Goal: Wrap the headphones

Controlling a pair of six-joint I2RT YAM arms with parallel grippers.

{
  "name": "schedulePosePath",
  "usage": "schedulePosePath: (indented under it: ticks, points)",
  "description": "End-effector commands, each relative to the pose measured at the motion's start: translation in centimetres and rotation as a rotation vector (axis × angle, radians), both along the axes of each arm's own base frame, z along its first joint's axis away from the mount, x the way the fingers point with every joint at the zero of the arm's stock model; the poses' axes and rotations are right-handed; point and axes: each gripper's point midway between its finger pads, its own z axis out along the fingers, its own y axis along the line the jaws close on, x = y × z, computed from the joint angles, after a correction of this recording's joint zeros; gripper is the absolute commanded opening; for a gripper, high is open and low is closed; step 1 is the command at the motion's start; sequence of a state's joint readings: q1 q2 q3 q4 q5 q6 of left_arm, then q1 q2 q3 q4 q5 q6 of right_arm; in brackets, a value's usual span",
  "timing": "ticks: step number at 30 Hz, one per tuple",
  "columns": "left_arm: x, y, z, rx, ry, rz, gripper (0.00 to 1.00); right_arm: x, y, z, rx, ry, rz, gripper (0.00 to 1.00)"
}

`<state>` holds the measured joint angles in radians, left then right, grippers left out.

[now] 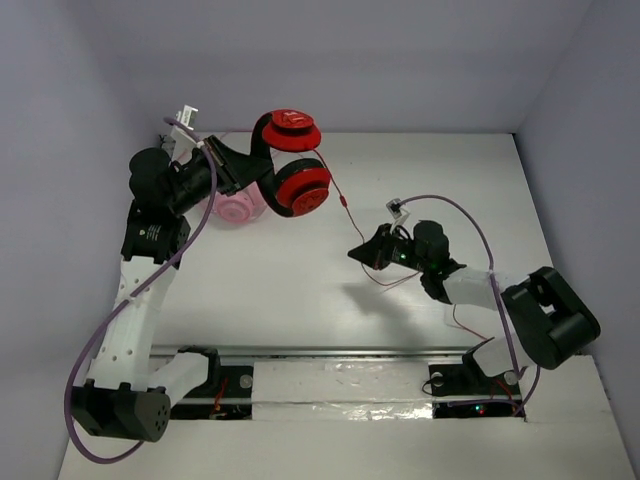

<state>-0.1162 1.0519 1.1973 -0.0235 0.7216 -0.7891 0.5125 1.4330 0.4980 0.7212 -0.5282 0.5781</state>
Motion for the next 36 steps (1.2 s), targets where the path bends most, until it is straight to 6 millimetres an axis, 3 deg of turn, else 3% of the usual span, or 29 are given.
schedulePosePath:
  ticks: [1, 3, 5, 6, 7, 10, 15, 17, 22, 23, 24, 26, 27, 28, 29, 31, 33, 35, 36]
  points:
    - [0.8, 0.0, 1.4, -0.091, -0.045, 0.017, 0.00, 0.7, 0.7, 2.7, 0.113, -0.040, -0.029, 0.00]
    - [1.6, 0.1, -0.6, -0.112, -0.005, 0.039, 0.00, 0.2, 0.7, 2.8, 0.113, -0.031, -0.030, 0.00]
    - [2.0, 0.5, -1.3, -0.157, 0.023, 0.082, 0.00, 1.0, 0.1, 2.8, 0.089, -0.014, -0.115, 0.00]
    - [2.4, 0.7, -2.8, -0.177, 0.043, 0.103, 0.00, 0.8, -0.1, 1.8, 0.047, 0.026, -0.133, 0.00]
    - [2.7, 1.1, -2.9, -0.221, 0.056, 0.141, 0.00, 0.9, 0.1, 2.0, 0.029, 0.029, -0.164, 0.00]
    - [3.8, 1.9, -4.7, -0.286, 0.081, 0.210, 0.00, -0.3, 1.9, 0.8, -0.061, 0.058, -0.148, 0.00]
    - [4.2, 1.9, -4.8, -0.381, 0.091, 0.260, 0.00, -2.4, 4.9, -2.0, -0.178, 0.107, -0.107, 0.00]
    - [4.2, 2.3, -4.4, -0.397, 0.077, 0.280, 0.00, -4.1, 6.7, -2.6, -0.204, 0.110, -0.061, 0.00]
    - [4.4, 2.7, -3.9, -0.414, 0.071, 0.309, 0.00, -6.4, 8.2, -4.5, -0.278, 0.127, -0.053, 0.00]
    - [4.5, 3.0, -4.0, -0.420, 0.072, 0.323, 0.00, -6.6, 9.0, -4.1, -0.282, 0.117, -0.050, 0.00]
    - [4.7, 3.1, -3.9, -0.425, 0.070, 0.336, 0.00, -8.1, 9.7, -5.2, -0.336, 0.120, -0.021, 0.00]
    - [5.4, 3.6, -4.1, -0.357, 0.046, 0.418, 0.00, -8.9, 10.8, -4.6, -0.362, 0.098, -0.019, 0.00]
    - [5.7, 3.9, -5.4, -0.296, 0.080, 0.470, 0.00, -9.7, 10.9, -4.8, -0.393, 0.095, -0.010, 0.00]
    - [5.9, 4.1, -5.1, -0.257, 0.062, 0.514, 0.00, -11.0, 11.4, -4.3, -0.396, 0.071, 0.004, 0.00]
    - [6.2, 5.8, -5.1, -0.209, 0.025, 0.636, 0.00, -11.6, 11.6, -3.9, -0.397, 0.064, 0.010, 0.00]
    - [5.6, 5.5, -5.7, -0.148, 0.020, 0.675, 0.00, -13.3, 11.9, -2.9, -0.401, 0.046, 0.021, 0.00]
    - [5.6, 6.2, -7.1, -0.037, 0.032, 0.758, 0.00, -14.5, 11.5, -2.7, -0.433, 0.043, 0.028, 0.00]
    - [5.7, 7.3, -7.8, 0.039, 0.034, 0.848, 0.00, -16.0, 11.7, -0.7, -0.416, 0.013, 0.035, 0.00]
    - [5.2, 6.8, -8.8, 0.120, 0.041, 0.843, 0.00, -16.8, 10.8, -1.1, -0.467, 0.024, 0.043, 0.00]
